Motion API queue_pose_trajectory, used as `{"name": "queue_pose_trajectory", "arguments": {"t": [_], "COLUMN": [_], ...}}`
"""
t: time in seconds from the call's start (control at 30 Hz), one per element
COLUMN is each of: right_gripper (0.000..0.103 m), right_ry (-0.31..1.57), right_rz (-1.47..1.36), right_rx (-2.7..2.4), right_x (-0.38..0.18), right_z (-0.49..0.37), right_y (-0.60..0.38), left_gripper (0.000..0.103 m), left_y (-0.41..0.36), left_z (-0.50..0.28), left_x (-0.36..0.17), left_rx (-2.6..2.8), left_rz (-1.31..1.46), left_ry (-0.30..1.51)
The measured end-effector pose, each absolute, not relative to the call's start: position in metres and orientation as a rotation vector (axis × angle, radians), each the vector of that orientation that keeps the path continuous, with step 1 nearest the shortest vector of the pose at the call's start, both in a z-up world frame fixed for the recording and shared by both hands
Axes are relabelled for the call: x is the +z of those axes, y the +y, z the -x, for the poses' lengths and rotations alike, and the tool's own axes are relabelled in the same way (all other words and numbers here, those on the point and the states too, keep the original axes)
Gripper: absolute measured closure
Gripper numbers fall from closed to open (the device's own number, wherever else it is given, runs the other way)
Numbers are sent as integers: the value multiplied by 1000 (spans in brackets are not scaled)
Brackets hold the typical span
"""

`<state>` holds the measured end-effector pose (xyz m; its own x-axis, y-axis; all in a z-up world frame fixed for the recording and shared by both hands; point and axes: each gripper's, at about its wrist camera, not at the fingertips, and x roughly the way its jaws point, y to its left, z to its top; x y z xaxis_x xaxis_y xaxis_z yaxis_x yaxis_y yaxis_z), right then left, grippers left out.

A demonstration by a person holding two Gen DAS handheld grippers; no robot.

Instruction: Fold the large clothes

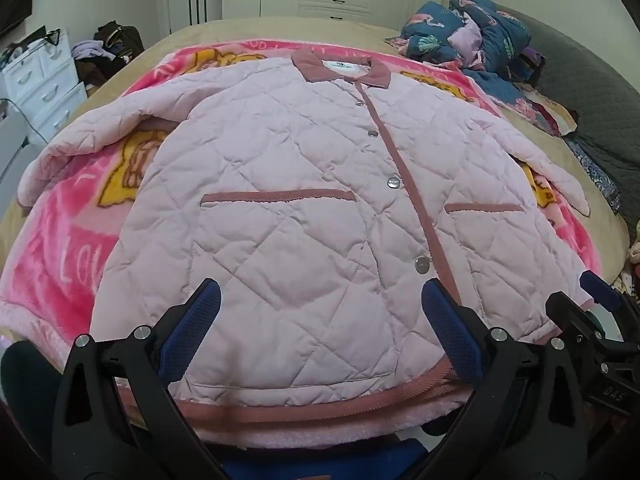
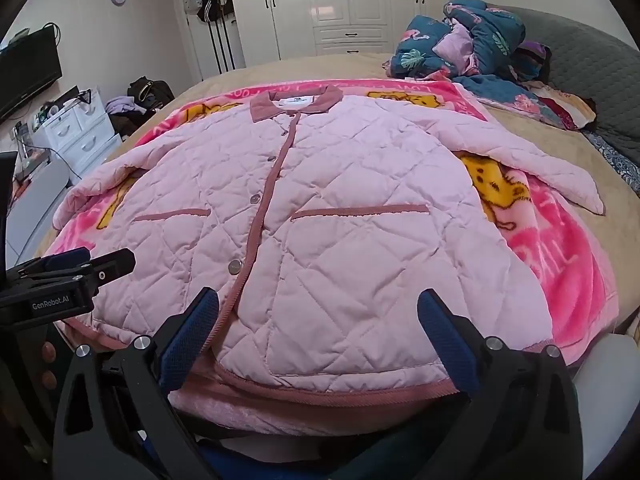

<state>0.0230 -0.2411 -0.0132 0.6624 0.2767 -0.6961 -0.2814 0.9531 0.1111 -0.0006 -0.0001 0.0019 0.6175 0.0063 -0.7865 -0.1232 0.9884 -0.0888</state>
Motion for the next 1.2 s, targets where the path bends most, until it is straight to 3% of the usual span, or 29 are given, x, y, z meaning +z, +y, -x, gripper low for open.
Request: {"name": "queue_pose_trajectory", "arguments": {"t": [1.2], "right_gripper": [4], "right_ry": [787], "right_rz": [1], "right_rx": [323], "right_x": [-15], "right_z": [-20], "right_y": [-237], "left_gripper": [9], "left_y": [2], "left_z": [5], "left_x": [5], "left_rx": [74], "left_rz": [142], "left_ry": [904]}}
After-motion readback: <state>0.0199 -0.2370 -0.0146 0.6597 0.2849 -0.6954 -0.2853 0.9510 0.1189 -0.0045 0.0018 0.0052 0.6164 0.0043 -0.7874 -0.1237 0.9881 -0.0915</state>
